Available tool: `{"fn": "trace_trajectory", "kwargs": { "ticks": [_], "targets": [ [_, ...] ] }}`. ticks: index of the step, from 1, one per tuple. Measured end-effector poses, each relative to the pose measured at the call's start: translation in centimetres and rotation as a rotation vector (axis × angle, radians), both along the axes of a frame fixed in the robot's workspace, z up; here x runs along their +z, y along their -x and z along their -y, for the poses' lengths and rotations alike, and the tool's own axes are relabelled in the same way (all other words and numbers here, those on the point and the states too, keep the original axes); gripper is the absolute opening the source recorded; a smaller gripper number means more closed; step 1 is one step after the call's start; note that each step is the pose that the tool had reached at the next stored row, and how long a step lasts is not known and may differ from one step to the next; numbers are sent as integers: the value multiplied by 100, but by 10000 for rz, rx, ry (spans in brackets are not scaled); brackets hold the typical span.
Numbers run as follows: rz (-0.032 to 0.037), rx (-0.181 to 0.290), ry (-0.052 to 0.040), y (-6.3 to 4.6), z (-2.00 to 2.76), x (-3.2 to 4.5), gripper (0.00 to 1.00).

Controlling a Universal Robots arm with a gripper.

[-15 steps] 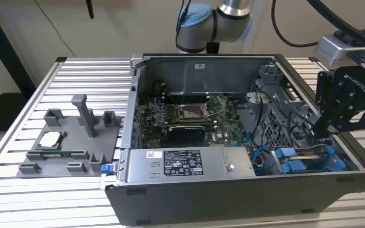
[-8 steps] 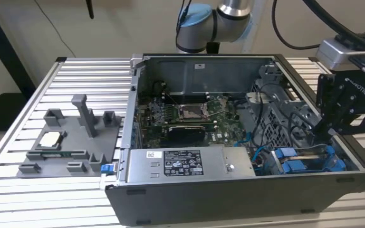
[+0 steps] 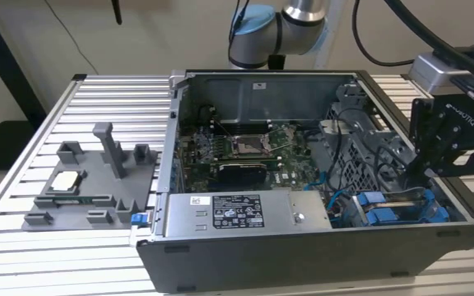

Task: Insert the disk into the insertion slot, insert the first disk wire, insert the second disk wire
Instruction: 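Insert the first disk wire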

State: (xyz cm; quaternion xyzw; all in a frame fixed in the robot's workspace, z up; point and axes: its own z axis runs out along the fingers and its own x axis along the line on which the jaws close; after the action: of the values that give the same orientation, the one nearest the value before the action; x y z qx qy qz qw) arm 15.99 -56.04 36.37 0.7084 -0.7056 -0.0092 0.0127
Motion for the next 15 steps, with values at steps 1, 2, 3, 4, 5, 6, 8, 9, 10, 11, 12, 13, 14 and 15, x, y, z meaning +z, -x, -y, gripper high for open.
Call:
{"fn": "trace_trajectory", "kwargs": {
  "ticks": [1,2,3,4,5,6,8,9,10,11,12,13,14,15],
  "targets": [
    [6,0,0,0,0,-9,19],
    [13,0,0,0,3,-18,19],
    [15,0,-2,0,12,-26,19],
    [18,1,-10,0,24,-37,19],
    [19,1,-14,0,34,-50,19],
    [24,1,-19,0,39,-68,19],
    [33,3,-16,0,41,-103,19],
    [38,8,-17,0,40,-121,19],
    [46,15,-16,0,40,-136,19],
    [54,24,-16,0,38,-147,19],
    [59,35,-16,-2,38,-158,19],
    [64,50,-19,-5,37,-167,19],
    [69,69,-23,-7,34,-175,19],
    [73,95,-31,-11,30,-183,19]
  ]
}}
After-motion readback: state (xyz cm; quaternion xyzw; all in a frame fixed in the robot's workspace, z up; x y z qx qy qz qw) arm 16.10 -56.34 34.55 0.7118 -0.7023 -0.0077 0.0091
